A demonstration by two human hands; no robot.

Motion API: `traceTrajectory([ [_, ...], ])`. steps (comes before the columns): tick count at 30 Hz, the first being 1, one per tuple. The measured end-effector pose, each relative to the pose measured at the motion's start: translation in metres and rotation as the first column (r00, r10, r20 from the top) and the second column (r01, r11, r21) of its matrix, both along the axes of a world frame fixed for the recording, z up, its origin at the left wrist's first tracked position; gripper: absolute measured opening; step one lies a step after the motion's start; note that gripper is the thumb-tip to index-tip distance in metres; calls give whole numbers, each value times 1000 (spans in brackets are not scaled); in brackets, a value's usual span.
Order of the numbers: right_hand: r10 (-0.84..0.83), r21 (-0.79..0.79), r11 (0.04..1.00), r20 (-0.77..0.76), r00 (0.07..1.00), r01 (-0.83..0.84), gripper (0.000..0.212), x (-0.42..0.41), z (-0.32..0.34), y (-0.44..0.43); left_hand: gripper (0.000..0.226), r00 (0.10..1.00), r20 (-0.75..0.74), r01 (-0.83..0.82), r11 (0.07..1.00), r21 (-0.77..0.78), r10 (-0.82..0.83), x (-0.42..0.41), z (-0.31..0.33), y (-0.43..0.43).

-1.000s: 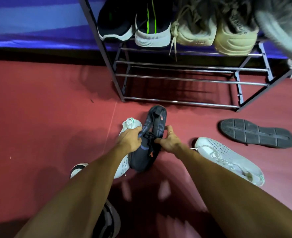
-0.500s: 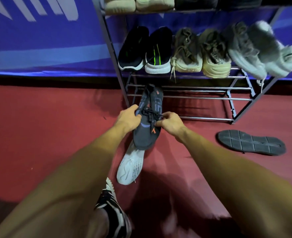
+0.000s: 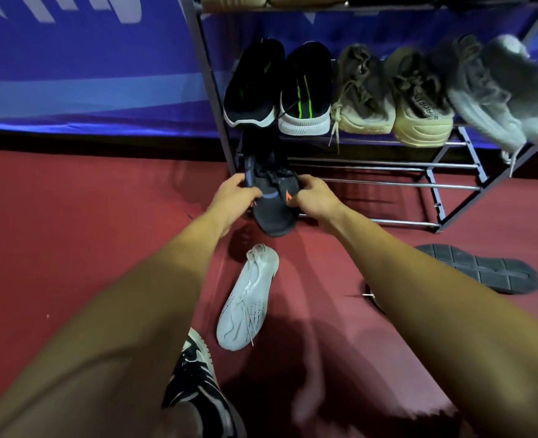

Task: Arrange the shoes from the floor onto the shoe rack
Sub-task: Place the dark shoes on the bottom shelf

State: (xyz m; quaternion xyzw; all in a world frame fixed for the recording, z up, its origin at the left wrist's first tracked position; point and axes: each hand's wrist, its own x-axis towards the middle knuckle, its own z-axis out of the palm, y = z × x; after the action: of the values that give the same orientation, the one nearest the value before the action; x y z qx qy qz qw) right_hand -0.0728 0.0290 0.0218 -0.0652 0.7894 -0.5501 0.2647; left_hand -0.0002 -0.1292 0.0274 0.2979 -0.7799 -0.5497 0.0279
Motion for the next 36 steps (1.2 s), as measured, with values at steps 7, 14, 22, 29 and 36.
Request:
traceTrajectory([
  [7, -134, -63, 988, 56, 989, 138, 19, -29, -15, -16, 55, 983, -41, -166, 963, 212, 179, -33, -12, -5],
  [14, -169, -66, 984, -100, 980, 163, 72, -72, -59, -57, 59, 920, -93, -320, 868, 380, 380, -50, -22, -11],
  [22, -184, 97, 974, -190, 964, 205, 57, -78, -47, -73, 57, 901, -143, -329, 861, 388, 410, -54, -31, -15],
  [29, -190, 19, 980, -162, 968, 196, 48, -74, -61, -66, 56, 965, -112, -203, 946, 252, 237, -48, -28, -21],
  [36, -119, -143, 983, -28, 993, 114, 53, -36, -28, -33, 74, 990, 88, -128, 970, 208, 112, -16, -25, -10],
])
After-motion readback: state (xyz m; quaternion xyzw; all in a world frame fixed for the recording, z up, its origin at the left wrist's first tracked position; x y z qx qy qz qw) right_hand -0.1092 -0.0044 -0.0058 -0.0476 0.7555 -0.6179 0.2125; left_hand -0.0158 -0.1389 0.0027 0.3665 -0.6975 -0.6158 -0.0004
